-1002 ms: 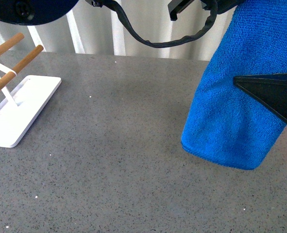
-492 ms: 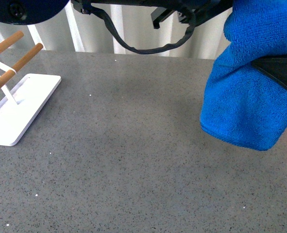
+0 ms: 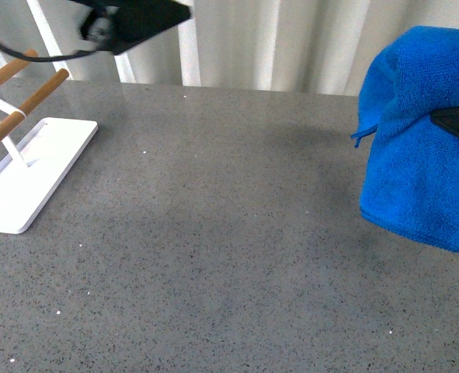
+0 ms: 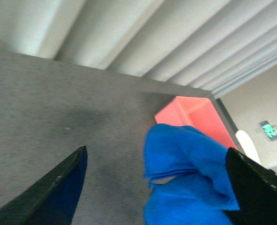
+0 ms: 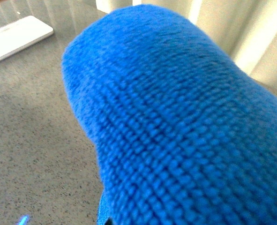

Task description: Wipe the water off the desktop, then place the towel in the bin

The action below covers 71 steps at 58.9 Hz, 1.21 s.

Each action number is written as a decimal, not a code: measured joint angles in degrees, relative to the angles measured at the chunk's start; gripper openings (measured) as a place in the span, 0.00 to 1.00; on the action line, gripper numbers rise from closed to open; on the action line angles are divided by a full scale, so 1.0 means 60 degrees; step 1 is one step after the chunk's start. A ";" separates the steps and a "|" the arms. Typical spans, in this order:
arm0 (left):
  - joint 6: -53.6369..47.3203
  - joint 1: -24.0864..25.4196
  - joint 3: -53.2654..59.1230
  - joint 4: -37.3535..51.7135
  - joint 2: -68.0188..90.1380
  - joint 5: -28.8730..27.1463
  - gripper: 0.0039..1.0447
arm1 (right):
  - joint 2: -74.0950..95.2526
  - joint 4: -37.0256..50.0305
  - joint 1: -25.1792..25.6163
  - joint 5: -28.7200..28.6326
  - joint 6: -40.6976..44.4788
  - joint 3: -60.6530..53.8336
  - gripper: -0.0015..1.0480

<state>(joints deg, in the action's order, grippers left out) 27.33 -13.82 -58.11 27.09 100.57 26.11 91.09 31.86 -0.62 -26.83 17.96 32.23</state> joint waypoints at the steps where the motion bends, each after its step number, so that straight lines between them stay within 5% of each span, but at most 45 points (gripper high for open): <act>1: -0.0299 0.0189 0.0084 -0.0226 -0.0153 0.0095 0.95 | 0.0000 -0.0076 0.0000 0.0098 0.0040 0.0033 0.04; 15: -0.3333 0.2776 0.1213 -0.3169 -0.2357 0.2095 0.94 | 0.0069 -0.0561 0.0018 0.0641 0.0339 0.0211 0.04; 32: -0.4816 0.5217 0.2466 -0.4430 -0.4575 0.3435 0.94 | 0.0215 -0.0776 -0.0073 0.0885 0.0699 0.0233 0.04; 40: -0.4681 0.5202 0.4612 0.0062 -0.5187 -0.0277 0.75 | 0.0230 -0.0794 -0.0149 0.0940 0.0794 0.0233 0.04; 47: -0.4579 0.4878 0.6211 0.2557 -0.6029 -0.1927 0.55 | 0.0230 -0.0794 -0.0204 0.0965 0.0809 0.0233 0.04; 63: -0.4543 0.3909 0.7785 0.2590 -0.7661 -0.2794 0.06 | 0.0270 -0.0794 -0.0251 0.1359 0.0867 0.0233 0.04; 71: -0.4524 0.3632 0.8200 0.2375 -0.8346 -0.3085 0.03 | 0.0382 -0.0958 -0.0463 0.1763 0.1049 0.0233 0.04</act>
<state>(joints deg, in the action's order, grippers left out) 0.19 7.97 -8.91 41.34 50.50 7.60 93.38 26.11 -3.40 -16.25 24.25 33.63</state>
